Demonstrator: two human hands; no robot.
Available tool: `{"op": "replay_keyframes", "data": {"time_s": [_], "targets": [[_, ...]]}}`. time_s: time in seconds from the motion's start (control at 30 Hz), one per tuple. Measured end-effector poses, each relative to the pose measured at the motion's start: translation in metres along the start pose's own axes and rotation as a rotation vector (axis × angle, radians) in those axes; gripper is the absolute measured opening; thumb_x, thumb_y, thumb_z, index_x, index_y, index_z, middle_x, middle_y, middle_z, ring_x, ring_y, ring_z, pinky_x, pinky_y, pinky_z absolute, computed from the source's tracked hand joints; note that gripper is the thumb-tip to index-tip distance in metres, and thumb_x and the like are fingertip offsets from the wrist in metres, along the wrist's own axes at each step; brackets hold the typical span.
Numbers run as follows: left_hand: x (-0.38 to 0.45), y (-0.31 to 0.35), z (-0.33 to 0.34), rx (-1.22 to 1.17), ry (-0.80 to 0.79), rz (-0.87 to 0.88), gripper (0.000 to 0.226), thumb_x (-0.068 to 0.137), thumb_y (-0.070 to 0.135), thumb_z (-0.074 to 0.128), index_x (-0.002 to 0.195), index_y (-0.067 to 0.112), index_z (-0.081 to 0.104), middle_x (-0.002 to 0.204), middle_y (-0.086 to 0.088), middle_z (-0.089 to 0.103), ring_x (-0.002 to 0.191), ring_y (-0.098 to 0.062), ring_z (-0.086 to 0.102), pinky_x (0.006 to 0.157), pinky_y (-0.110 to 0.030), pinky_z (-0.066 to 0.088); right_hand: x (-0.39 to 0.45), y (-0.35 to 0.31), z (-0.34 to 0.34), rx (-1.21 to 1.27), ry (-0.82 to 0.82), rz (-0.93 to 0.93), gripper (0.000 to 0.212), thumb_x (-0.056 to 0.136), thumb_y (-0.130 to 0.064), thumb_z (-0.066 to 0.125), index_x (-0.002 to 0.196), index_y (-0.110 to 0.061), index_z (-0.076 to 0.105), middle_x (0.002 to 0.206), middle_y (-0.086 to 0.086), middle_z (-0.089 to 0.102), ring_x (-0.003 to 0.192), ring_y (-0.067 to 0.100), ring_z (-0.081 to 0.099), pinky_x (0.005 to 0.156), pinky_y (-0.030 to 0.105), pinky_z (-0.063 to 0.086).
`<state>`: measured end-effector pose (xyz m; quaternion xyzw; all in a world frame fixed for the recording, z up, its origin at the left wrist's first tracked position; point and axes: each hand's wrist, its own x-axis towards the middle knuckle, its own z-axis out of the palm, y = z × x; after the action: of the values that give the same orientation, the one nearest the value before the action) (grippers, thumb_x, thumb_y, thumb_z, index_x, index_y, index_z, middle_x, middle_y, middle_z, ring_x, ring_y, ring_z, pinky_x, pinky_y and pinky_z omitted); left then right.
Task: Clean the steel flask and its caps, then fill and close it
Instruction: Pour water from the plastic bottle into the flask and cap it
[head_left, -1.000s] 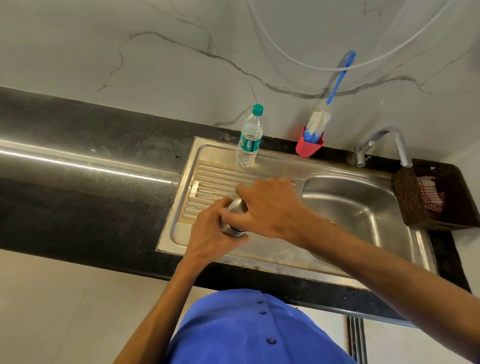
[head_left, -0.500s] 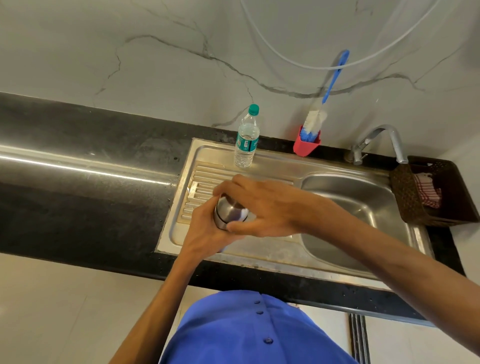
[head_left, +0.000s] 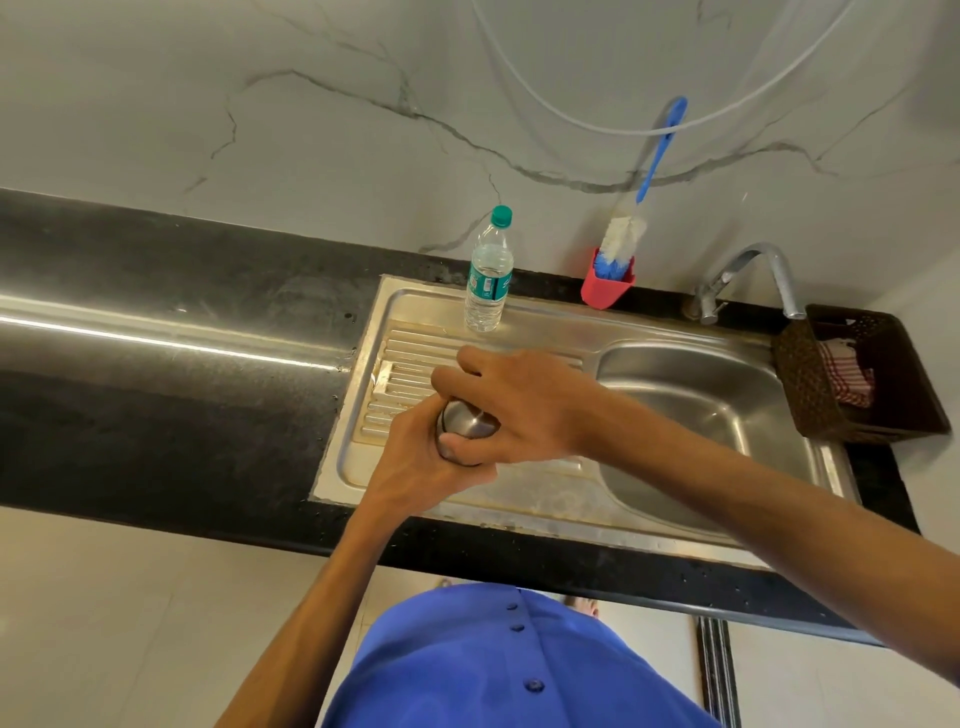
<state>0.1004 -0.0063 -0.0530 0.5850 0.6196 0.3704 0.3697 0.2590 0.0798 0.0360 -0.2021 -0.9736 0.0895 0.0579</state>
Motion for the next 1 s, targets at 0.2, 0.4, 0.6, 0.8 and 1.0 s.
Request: {"op": "replay_keyframes", "data": {"time_s": [0.2,0.4,0.6,0.8,1.0], "targets": [[-0.001,-0.011,0.018,-0.013,0.099,-0.005,0.05,0.075,0.022,0.096,0.111,0.027,0.061,0.086,0.019,0.07,0.085,0.005,0.07,0.07,-0.008,0.051,0.006,-0.011,0.04,-0.179,0.262,0.216,0.035,0.097,-0.055,0.048,0.103,-0.024,0.062,0.061,-0.005,0.051,0.043,0.014,0.04,0.052,0.019,0.015],[0.002,-0.037,0.009,0.026,0.032,-0.09,0.045,0.075,0.032,0.095,0.102,0.029,0.059,0.076,0.017,0.066,0.081,0.011,0.067,0.069,-0.005,0.049,0.025,-0.027,0.062,-0.073,0.298,0.427,0.034,0.096,-0.056,0.049,0.098,-0.023,0.058,0.062,-0.005,0.05,0.047,0.016,0.043,0.052,0.026,0.024],[-0.006,-0.072,-0.015,-0.037,0.09,-0.215,0.063,0.069,0.032,0.1,0.12,0.028,0.064,0.103,0.016,0.074,0.101,-0.001,0.07,0.093,-0.022,0.054,0.037,-0.018,0.061,0.228,0.023,0.425,0.05,0.101,-0.07,0.033,0.106,-0.026,0.057,0.091,-0.008,0.064,0.078,0.013,0.059,0.071,0.035,0.051],[-0.022,-0.097,-0.028,-0.044,0.212,-0.292,0.061,0.07,0.015,0.098,0.119,0.027,0.063,0.101,0.022,0.069,0.092,0.015,0.066,0.083,-0.001,0.046,0.033,0.004,0.067,0.403,0.024,0.436,0.031,0.105,-0.043,0.047,0.118,-0.023,0.066,0.107,-0.003,0.072,0.092,0.013,0.065,0.083,0.044,0.057],[-0.023,-0.118,-0.045,-0.085,0.268,-0.399,0.045,0.078,0.016,0.093,0.109,0.032,0.064,0.098,0.017,0.067,0.088,0.003,0.066,0.087,-0.02,0.052,0.02,0.016,0.076,0.486,0.119,0.511,0.025,0.105,-0.029,0.055,0.11,-0.014,0.074,0.101,0.0,0.075,0.088,0.013,0.067,0.079,0.028,0.051]]}}
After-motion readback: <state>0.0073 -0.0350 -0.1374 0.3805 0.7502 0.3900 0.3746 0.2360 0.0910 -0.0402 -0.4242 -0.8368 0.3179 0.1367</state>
